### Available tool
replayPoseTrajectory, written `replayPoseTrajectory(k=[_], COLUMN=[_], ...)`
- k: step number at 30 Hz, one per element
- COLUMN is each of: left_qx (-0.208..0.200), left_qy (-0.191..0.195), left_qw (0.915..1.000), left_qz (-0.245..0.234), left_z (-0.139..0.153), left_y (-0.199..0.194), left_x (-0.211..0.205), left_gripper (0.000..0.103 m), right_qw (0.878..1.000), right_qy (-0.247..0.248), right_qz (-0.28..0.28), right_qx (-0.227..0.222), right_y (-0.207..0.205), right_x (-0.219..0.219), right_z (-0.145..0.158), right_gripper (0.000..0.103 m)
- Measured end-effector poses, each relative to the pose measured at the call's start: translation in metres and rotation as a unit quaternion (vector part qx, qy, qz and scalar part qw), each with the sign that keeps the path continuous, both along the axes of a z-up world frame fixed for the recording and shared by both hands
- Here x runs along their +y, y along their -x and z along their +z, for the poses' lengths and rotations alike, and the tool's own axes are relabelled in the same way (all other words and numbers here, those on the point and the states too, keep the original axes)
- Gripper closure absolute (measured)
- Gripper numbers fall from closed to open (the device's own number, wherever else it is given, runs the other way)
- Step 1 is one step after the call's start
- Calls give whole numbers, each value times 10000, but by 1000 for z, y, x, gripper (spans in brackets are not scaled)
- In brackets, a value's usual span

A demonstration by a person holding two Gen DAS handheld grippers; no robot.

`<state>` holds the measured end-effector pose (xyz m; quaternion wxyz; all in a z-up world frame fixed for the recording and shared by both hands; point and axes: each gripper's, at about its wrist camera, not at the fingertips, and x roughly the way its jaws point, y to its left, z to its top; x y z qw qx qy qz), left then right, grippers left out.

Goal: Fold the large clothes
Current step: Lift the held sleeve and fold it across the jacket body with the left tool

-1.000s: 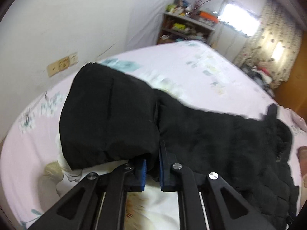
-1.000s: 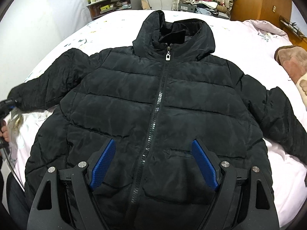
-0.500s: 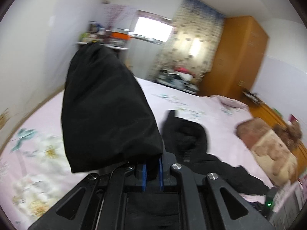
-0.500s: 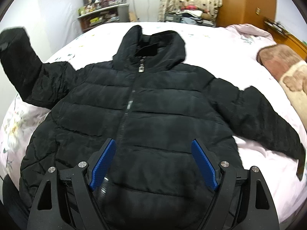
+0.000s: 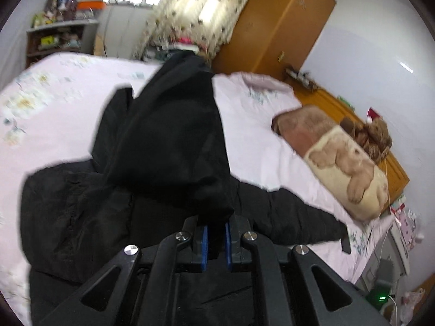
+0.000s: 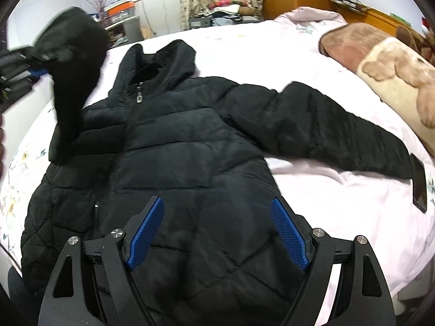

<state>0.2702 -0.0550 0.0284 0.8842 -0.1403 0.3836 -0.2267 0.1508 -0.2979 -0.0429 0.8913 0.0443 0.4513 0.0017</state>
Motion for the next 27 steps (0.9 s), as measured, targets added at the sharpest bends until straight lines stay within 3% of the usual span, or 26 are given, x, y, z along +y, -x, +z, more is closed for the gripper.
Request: replayPoseTrajectory(k=[2,4,5,6,8,11,15,18,20,22,23,27], left_qx=[259,440,566,729,881,917,491,63,-68,-24,32,698], left_qy=[-15,-50,6,127,357,657,523,-30,-551,-889,-1008,-1389], left_qw=[9996,9989,9980,9966,9946,9921,9956,9999,9978,9929,9904,9747], left_qz=[-98,-181,-277,-363,-412,-542,-595,-112,352,786,944,1603], left_z=[-22,-38,-44,-51,-57,-50,-28,-18,-20,-29,-35,-89], left_y=[-7,-12,-14,-17,-19,-17,-7,-8,-16,-27,-33,-52], left_x=[-10,-18,-23,-25,-29,-26,-9,29,60,92,105,157], left_gripper=[93,87,74,53,31,22,22,22,22,26,33,52], right_qw=[10000,9999,9998,9998,9997,9997,9996,9993,9991,9991,9990,9990], right_qy=[-23,-61,-79,-85,-104,-148,-240,-298,-271,-227,-225,-172], right_qz=[-53,-102,-124,-141,-165,-169,-129,-3,147,250,306,402], right_qx=[32,75,92,107,122,58,-126,-219,-282,-264,-231,1], right_y=[0,-1,-2,-3,-6,-12,-23,-40,-55,-72,-86,-136], right_x=[-7,-12,-14,-16,-18,-18,-12,-1,10,18,24,40], right_z=[-4,-9,-11,-12,-14,-11,1,6,5,2,-2,-26], right_gripper=[22,22,22,22,22,22,22,22,26,38,46,54])
